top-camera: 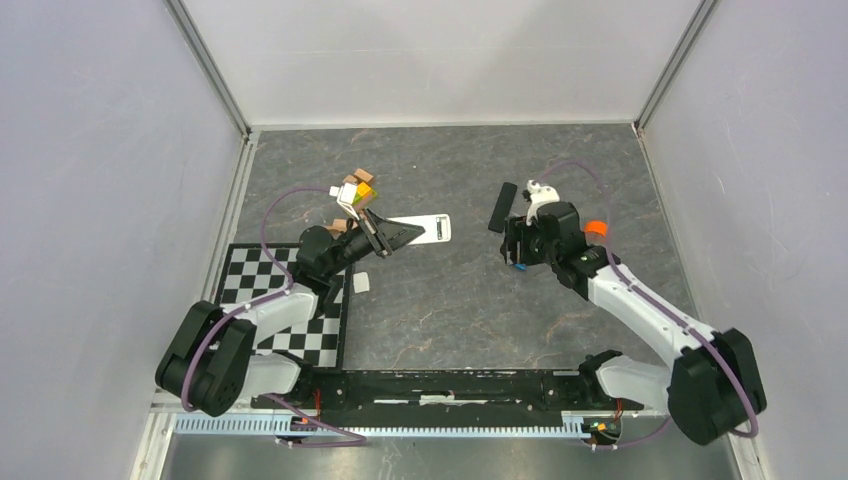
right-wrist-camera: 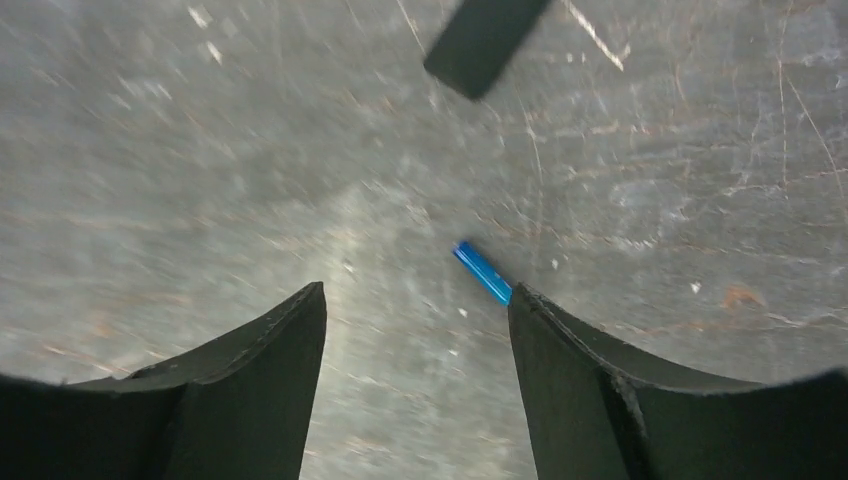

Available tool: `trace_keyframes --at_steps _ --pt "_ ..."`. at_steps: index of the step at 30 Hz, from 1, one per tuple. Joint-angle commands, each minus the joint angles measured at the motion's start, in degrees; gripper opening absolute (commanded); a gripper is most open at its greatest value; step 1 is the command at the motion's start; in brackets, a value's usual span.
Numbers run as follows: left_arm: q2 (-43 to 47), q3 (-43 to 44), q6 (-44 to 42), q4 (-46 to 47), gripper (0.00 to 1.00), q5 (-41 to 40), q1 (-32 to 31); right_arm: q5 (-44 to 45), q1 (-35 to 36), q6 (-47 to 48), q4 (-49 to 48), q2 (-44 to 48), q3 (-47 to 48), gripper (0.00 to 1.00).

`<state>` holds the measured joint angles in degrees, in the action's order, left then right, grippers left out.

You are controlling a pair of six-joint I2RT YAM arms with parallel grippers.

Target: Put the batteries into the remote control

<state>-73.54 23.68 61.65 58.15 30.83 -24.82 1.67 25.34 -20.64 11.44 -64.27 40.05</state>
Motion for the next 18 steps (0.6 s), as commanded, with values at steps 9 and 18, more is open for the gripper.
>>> trace_keyframes --at_steps 9,18 --pt "3.39 0.31 -5.75 -0.91 0.02 6.65 0.25 5.01 -0.32 21.75 7.06 -17.79 5.19 0.71" --pt "3.89 0.49 -5.49 -1.15 0.02 7.23 0.23 4.13 -0.56 21.54 4.41 -21.87 7.23 0.68"
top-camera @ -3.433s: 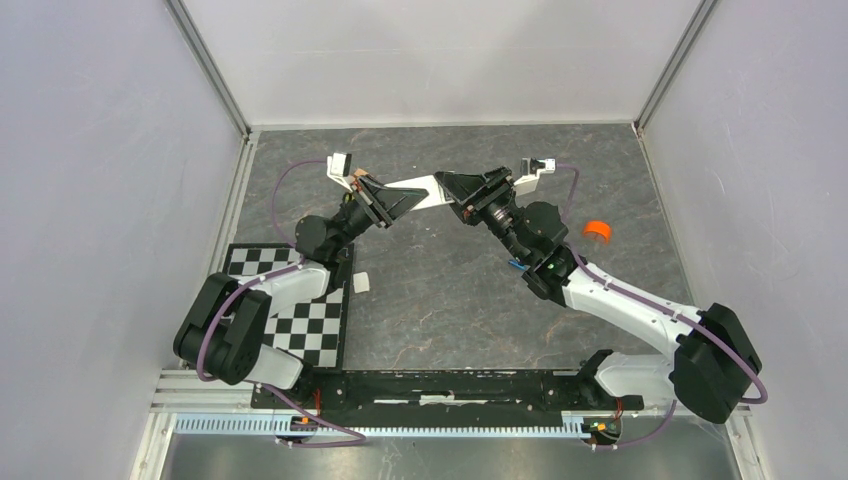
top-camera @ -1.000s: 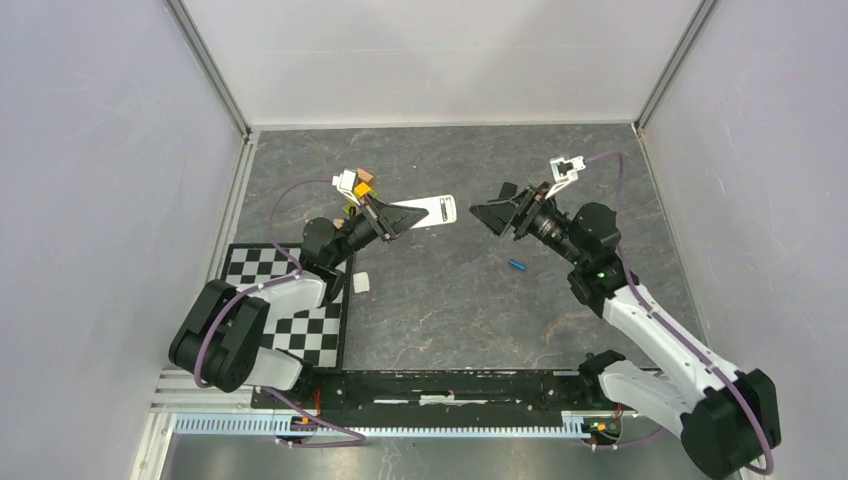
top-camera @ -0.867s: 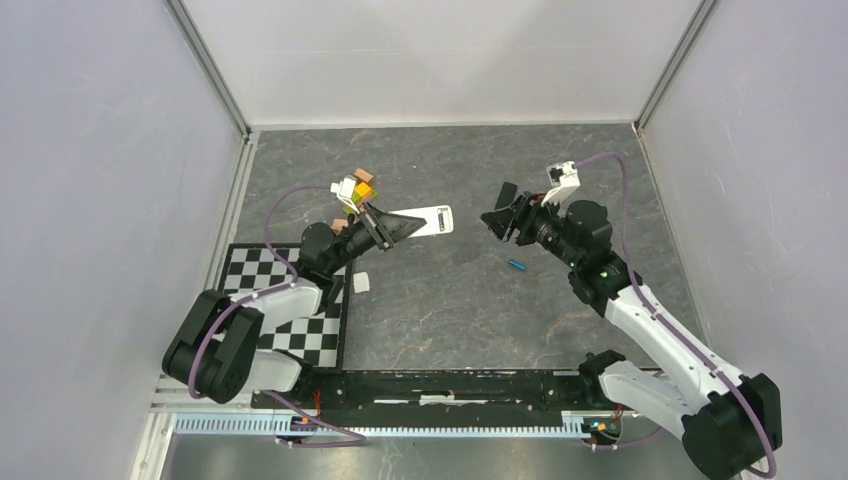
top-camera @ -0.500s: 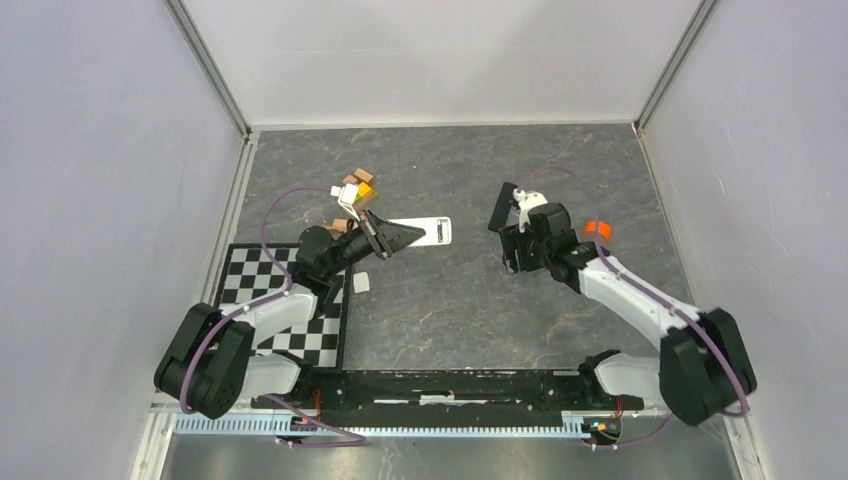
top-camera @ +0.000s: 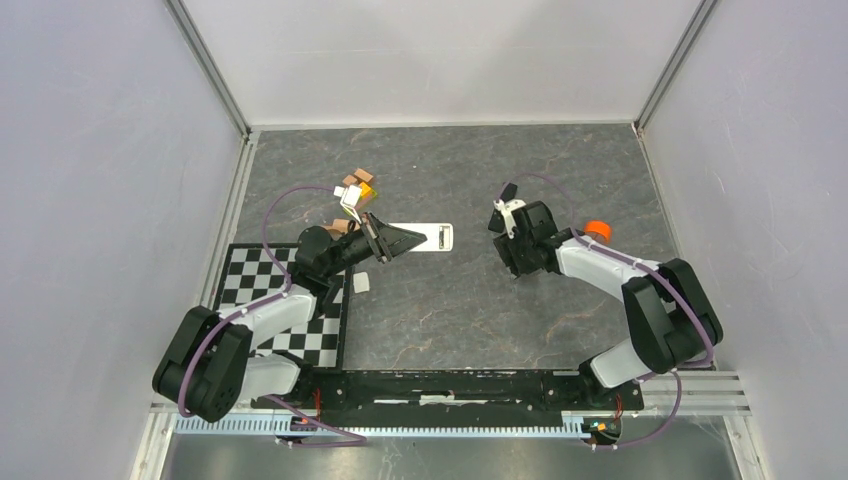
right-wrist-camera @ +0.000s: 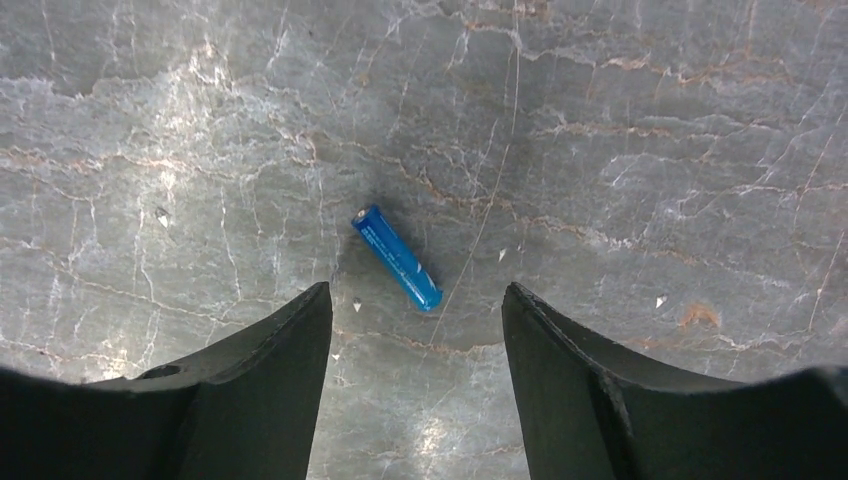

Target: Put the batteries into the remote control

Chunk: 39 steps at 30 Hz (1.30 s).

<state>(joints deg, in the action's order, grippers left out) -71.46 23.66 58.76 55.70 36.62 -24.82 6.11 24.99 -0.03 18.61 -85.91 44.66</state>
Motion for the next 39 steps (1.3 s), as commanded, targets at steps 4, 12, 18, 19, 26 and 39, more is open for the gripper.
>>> trace_keyframes --at_steps 4,12,18,19,26,39 --pt "1.94 0.51 -2.78 0.9 0.02 1.18 0.3 0.2 -0.31 -4.12 -5.29 1.69 2.73 0.63" --pt "1.94 0.77 -3.04 0.55 0.02 0.73 0.29 2.95 -0.29 -24.66 -6.14 2.45 1.48 0.58" --pt "2.25 0.53 -3.3 -0.02 0.02 0.47 0.29 0.77 -0.3 -36.19 -7.72 2.37 -2.08 0.66" --pt "2.43 0.47 -3.47 -0.26 0.02 0.41 0.29 0.05 -0.31 -37.72 -8.14 2.6 -2.56 0.66" --pt "4.11 0.07 -4.84 -2.19 0.02 -0.41 0.25 -1.69 -0.59 -41.95 -10.12 4.96 -5.38 0.66" --pt "4.44 0.41 -5.06 -2.97 0.02 -0.96 0.28 8.3 -0.58 -35.05 -6.53 2.54 -4.09 0.46"
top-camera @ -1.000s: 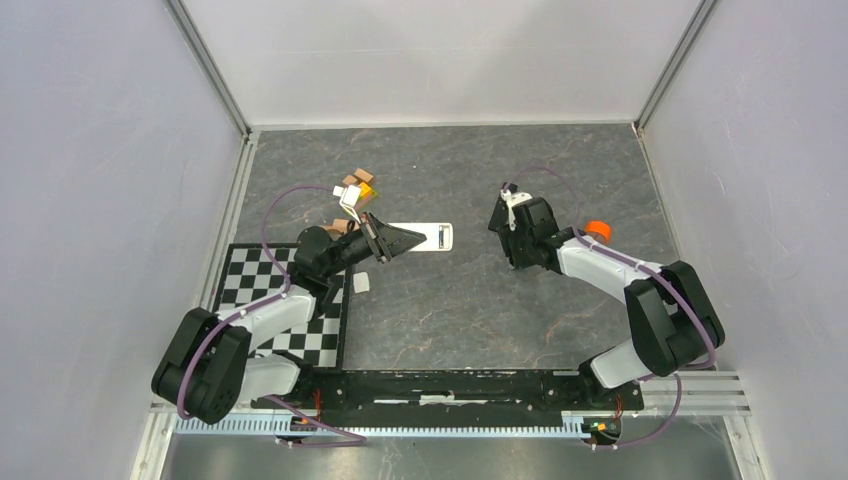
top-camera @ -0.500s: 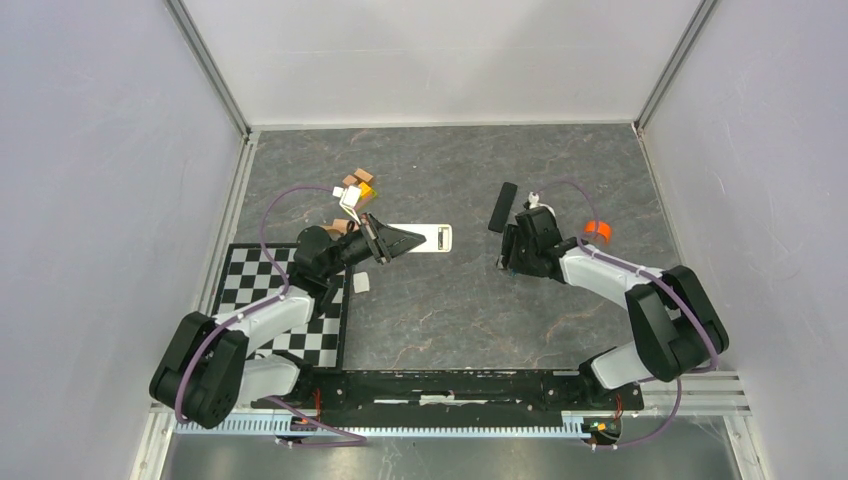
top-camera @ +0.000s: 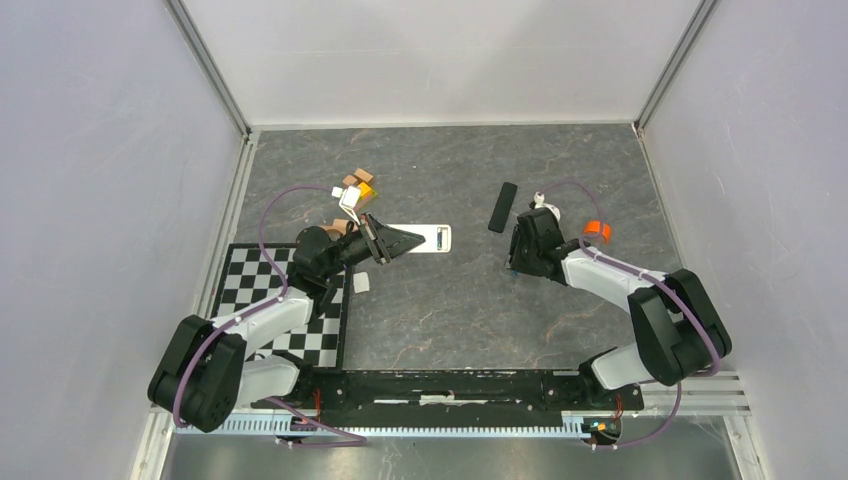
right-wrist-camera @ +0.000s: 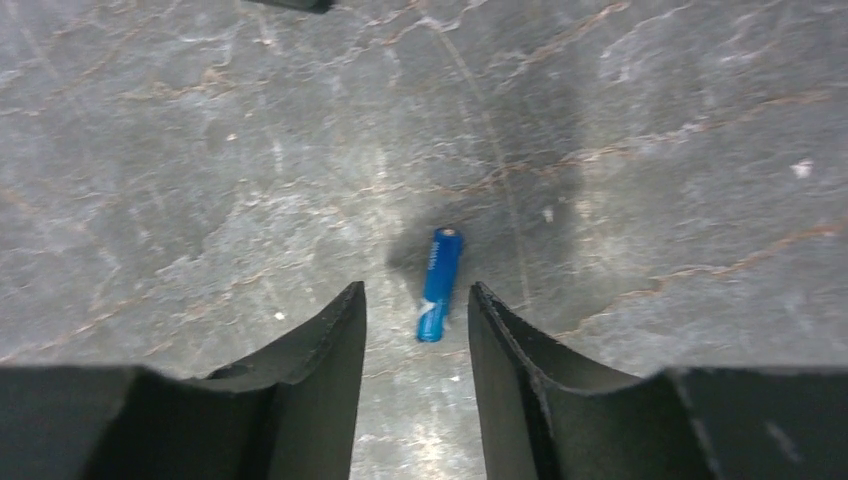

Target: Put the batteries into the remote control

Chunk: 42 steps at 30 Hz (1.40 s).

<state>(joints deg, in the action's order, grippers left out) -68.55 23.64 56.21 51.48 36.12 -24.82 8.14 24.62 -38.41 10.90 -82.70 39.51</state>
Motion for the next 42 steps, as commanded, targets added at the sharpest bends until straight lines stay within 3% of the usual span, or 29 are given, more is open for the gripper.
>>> trace_keyframes --at_steps 1,7,13,18,22,25,30,36,38,42 --pt "1.44 0.44 -2.5 1.31 0.02 -0.51 0.26 6.88 -0.19 4.17 1.44 -1.11 1.51 0.45" --pt "1.25 0.86 -2.42 1.16 0.02 -0.43 0.25 3.72 -0.25 11.37 0.29 -4.39 3.73 0.39" --pt "2.33 2.21 -1.5 -0.83 0.02 0.18 0.29 -9.34 -0.28 20.2 -0.66 -7.02 5.06 0.14" --pt "6.13 5.14 -3.99 -10.49 0.02 -1.37 0.29 -16.19 0.39 32.34 1.07 -7.47 7.01 0.0" --pt "9.02 8.15 -7.42 -19.74 0.02 -4.99 0.29 -15.3 5.51 44.4 4.0 -7.43 9.19 0.0" --pt "10.37 9.57 -8.43 -22.76 0.02 -6.48 0.38 -9.46 9.25 50.97 6.21 -7.86 9.69 0.0" --pt "12.19 11.97 -9.87 -27.35 0.02 -7.62 0.45 -8.89 10.22 56.3 8.52 -8.13 9.36 0.02" --pt "17.96 13.91 -14.91 -38.09 0.02 -21.37 0.44 -3.85 12.5 60.44 12.18 -9.18 10.38 0.07" --pt "18.8 14.75 -16.06 -41.5 0.02 -24.73 0.46 -2.91 12.6 58.46 11.8 -9.53 10.82 0.16" --pt "18.25 16.37 -17.33 -43.95 0.02 -26.36 0.55 -3.24 12.63 54.27 9.4 -6.22 10.46 0.48"
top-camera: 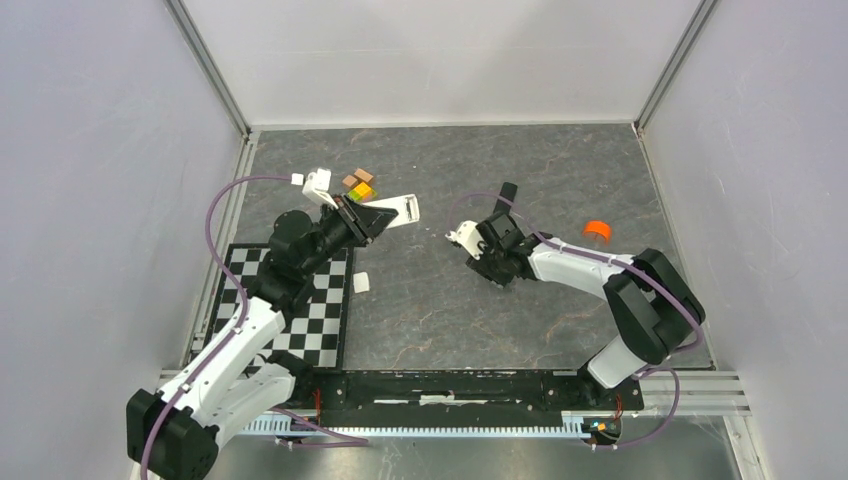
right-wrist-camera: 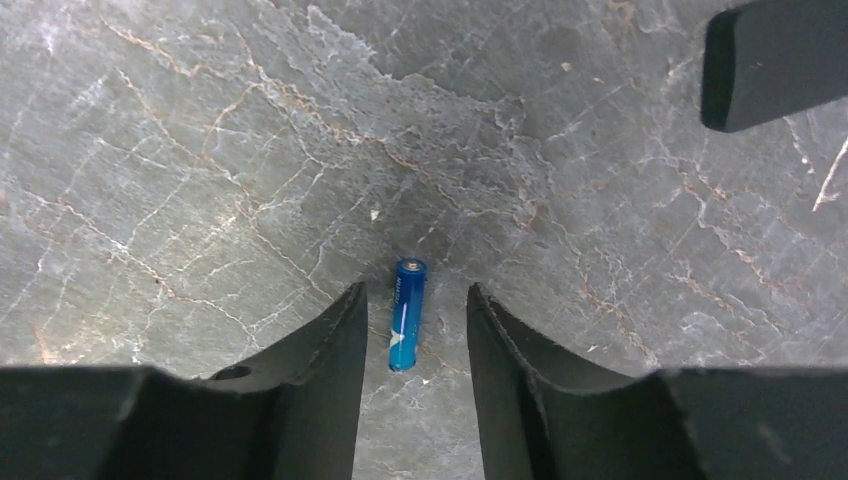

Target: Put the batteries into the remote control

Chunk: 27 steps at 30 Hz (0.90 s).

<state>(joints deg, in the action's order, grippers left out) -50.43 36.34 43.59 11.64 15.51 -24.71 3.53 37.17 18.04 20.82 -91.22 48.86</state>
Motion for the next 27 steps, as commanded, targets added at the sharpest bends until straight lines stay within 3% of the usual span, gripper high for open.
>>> trace_keyframes --at_steps 1,4,8,10,15,21,27 --pt "-0.16 4.03 -4.74 -4.21 0.02 -5.8 0.44 0.99 0.1 -2.96 -1.28 4.11 0.78 0.51" --pt "-0.79 4.37 -4.4 -4.12 0.02 -5.88 0.44 0.21 0.01 -6.27 -2.87 8.65 0.4 0.56" --pt "-0.88 3.79 -4.37 -3.95 0.02 -6.76 0.44 0.5 -0.42 -17.4 -5.61 11.52 0.9 0.55" --pt "-0.88 3.81 -4.34 -4.53 0.02 -7.31 0.4 2.65 -0.99 -30.61 -5.38 10.97 1.77 0.46" --pt "-0.42 3.35 -4.56 -5.22 0.02 -7.25 0.44 -3.08 -1.52 -53.02 -12.1 12.25 -4.35 0.44" --pt "0.84 2.39 -5.04 -5.22 0.02 -7.08 0.37 -4.22 -1.62 -58.48 -12.67 14.27 -8.33 0.63" --pt "0.56 2.02 -5.1 -5.38 0.02 -6.55 0.42 -5.66 -3.5 -61.21 -13.09 13.71 -12.29 0.64"
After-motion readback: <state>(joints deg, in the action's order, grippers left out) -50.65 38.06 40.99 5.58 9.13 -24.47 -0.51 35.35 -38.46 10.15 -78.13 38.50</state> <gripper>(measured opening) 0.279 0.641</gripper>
